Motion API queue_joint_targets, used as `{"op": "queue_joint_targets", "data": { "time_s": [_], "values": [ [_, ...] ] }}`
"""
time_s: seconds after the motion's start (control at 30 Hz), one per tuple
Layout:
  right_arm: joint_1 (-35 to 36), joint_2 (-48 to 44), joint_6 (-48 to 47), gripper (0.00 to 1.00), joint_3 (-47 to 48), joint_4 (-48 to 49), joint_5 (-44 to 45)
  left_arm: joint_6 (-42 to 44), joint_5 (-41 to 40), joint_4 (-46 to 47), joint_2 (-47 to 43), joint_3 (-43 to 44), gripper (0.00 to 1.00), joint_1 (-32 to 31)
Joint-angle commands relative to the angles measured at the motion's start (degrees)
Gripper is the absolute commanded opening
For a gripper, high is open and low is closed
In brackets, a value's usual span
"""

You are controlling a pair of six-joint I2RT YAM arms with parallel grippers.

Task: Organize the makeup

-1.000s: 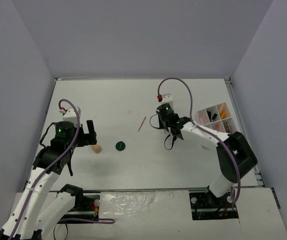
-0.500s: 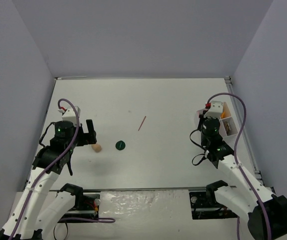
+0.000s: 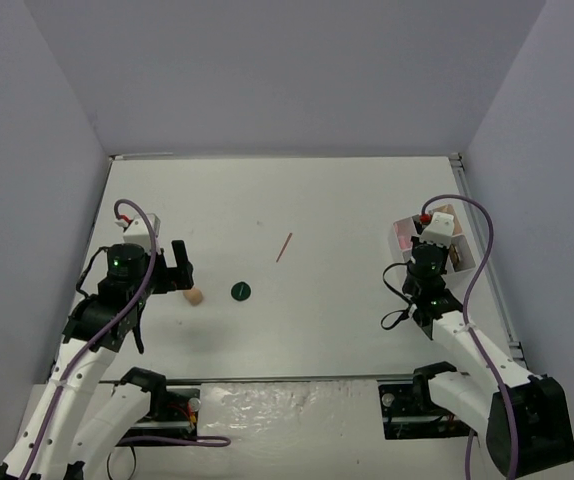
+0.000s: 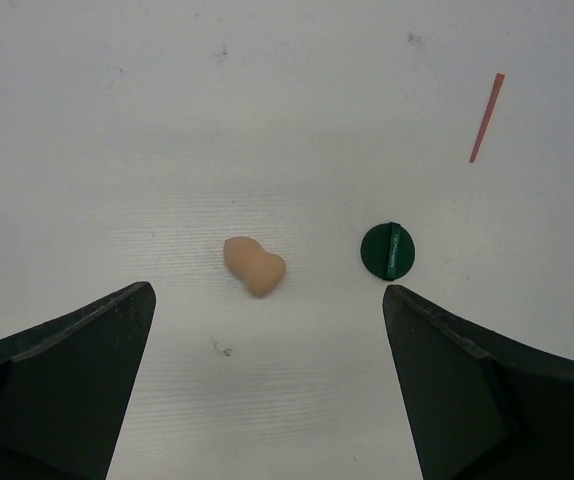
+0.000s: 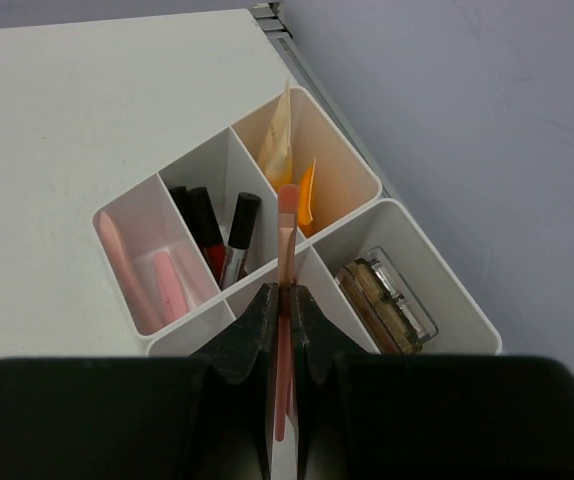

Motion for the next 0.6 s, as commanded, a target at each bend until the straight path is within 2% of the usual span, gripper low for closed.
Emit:
{"op": "queue_joint_targets", "data": {
  "time_s": [0.0,0.3,0.57],
  "values": [
    [-0.78,1.01,-2.7,0.0,0.47,9.78,3.88,0.16,1.11,2.94,-0.62,0.68,0.97,0.42],
    [-1.8,5.32,-2.03,0.0,-0.93,13.11,9.6,0.07,1.74,3.08,-0.33,0.7,0.97,0.5],
    [-2.53,6.53,-0.18,0.0,-1.2,13.01,9.38,0.1,1.49,3.0,-0.33,0.79,0.97,0.56]
  ]
}}
